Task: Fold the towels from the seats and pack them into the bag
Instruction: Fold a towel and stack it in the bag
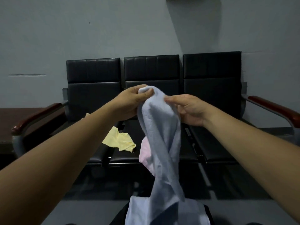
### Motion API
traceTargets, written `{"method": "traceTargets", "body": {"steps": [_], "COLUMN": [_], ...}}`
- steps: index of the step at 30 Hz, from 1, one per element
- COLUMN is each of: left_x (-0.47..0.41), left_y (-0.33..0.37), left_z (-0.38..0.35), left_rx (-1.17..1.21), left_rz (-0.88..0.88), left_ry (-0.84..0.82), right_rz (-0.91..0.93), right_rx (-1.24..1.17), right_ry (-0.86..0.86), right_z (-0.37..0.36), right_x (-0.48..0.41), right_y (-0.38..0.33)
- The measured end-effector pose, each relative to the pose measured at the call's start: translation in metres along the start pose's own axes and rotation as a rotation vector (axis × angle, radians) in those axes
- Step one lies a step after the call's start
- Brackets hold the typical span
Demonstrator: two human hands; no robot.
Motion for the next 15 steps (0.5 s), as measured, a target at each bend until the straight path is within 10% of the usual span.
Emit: {"method": "traceTargets", "body": {"steps": [8, 12, 15], "left_x": [0.002, 0.012, 0.019], "left_y": [-0.005, -0.035, -0.056], "left_z": [-0.004, 0.009, 0.01], "left_rx": [-0.121, -0.58, -0.656], "left_rz": [0.087, 0.228, 0.221], "left_ry": [-0.16, -0.294, -0.244], "right_rz": [0.08, 0.165, 0.125], "right_rx": [-0.067, -0.442, -0.091], "right_ry": [0.026, 0.197, 0.219], "right_z": [-0.022, -0.005, 0.009], "right_x": [-0.001, -0.008, -0.007], "right_y": [-0.026, -0.037, -0.036]}}
Point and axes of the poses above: each hand's wrist, its own x-axis away from the middle knuckle, its own z-axis out of the back of the hand, y = z × x, the point moved 3 cm from there along -x, towards the middle knuckle, and after that the axes turned 12 degrees about -x, right-handed, at the moved point
